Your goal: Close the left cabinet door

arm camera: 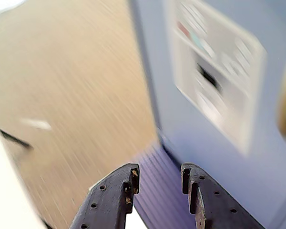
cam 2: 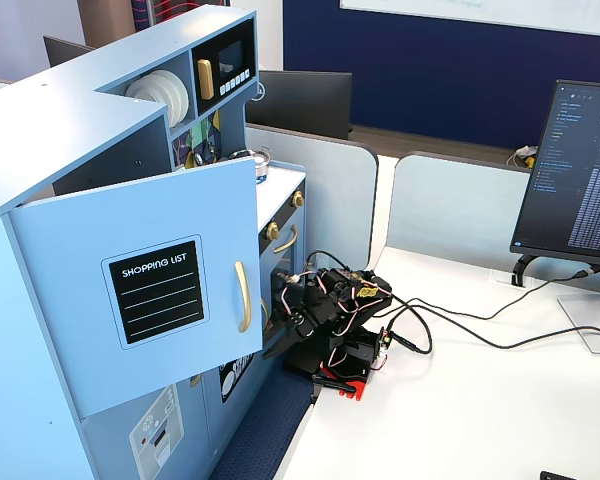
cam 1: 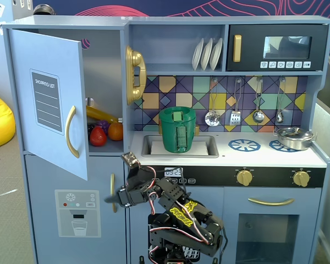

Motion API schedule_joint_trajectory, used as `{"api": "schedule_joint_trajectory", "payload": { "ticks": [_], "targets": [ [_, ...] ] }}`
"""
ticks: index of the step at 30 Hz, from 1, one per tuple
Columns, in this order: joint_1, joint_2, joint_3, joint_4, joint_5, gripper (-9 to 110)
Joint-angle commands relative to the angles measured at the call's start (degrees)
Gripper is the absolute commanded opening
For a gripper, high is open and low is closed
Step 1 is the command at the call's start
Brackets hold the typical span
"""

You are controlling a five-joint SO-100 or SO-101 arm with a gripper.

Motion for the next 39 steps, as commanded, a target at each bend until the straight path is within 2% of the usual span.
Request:
{"api": "schedule_joint_trajectory", "payload": {
  "ticks": [1,13,27,33,39],
  "targets": [
    [-6.8,-1.4,-7.7,-5.2,-3.6,0],
    [-18.1,-10.9,-18.7,-13.4,-14.7,0],
    [-16.5,-40.3,-47.1,-18.8,-17.7,0],
    [-14.3,-44.4,-51.8,-18.8,-18.8,0],
    [-6.1,-44.7,-51.2,-18.5,-18.1,0]
  ]
}}
